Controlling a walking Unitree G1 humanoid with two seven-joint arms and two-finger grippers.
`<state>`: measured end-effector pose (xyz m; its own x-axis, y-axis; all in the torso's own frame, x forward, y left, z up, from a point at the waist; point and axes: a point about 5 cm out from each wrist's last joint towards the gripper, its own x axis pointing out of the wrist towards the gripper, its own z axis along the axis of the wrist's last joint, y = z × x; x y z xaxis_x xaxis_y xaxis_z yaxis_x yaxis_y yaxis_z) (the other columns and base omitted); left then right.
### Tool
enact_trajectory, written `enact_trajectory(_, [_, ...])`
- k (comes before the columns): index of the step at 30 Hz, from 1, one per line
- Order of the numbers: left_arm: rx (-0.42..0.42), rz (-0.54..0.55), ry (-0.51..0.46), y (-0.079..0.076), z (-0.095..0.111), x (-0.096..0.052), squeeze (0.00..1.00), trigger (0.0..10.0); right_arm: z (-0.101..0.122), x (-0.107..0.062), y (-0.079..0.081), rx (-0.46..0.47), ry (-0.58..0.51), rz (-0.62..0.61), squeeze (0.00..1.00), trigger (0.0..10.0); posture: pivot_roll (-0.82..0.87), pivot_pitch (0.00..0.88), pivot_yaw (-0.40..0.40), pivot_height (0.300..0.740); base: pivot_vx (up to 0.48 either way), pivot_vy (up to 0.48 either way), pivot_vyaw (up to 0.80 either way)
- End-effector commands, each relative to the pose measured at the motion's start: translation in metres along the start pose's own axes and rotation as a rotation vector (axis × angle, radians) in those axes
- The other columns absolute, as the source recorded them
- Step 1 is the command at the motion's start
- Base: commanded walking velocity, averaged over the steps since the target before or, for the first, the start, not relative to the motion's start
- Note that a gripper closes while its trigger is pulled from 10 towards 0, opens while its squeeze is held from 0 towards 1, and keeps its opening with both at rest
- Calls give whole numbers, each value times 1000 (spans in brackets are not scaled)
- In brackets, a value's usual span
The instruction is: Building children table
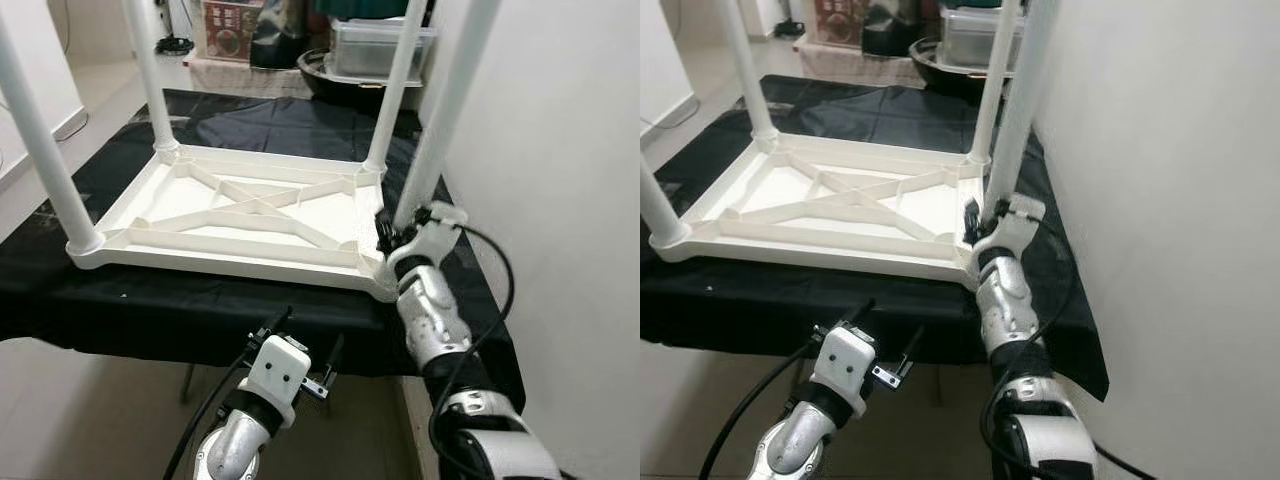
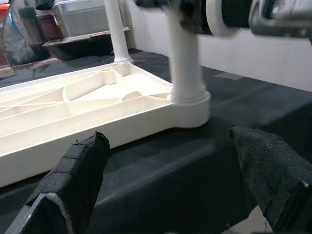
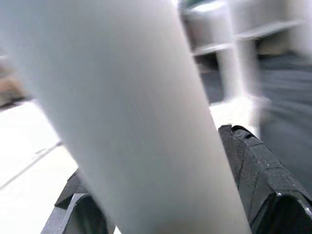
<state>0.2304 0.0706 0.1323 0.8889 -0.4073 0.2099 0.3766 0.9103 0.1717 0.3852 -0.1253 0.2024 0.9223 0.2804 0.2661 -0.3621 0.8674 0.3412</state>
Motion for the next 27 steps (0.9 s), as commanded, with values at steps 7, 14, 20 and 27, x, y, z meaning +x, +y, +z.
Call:
enact_trajectory(7, [-4, -9, 26, -2, -5, -1, 0, 10000, -12, -22, 33, -25, 283, 711, 0, 10000, 106, 90, -86, 740, 0, 0, 0])
enact_trajectory(14, [-1, -9, 24, -2, -5, -1, 0, 10000, -28, -31, 47, -26, 395, 931, 0, 8157, 113, 90, -88, 740, 0, 0, 0])
enact_trajectory(20, [-2, -9, 25, -2, -5, -1, 0, 10000, -35, -24, 50, -84, 382, 860, 0, 0, 115, 87, -90, 740, 0, 0, 0])
enact_trajectory(27, [-3, -10, 27, -3, -5, -1, 0, 10000, -29, 2, 22, -192, 273, 333, 0, 0, 109, 84, -87, 740, 0, 0, 0])
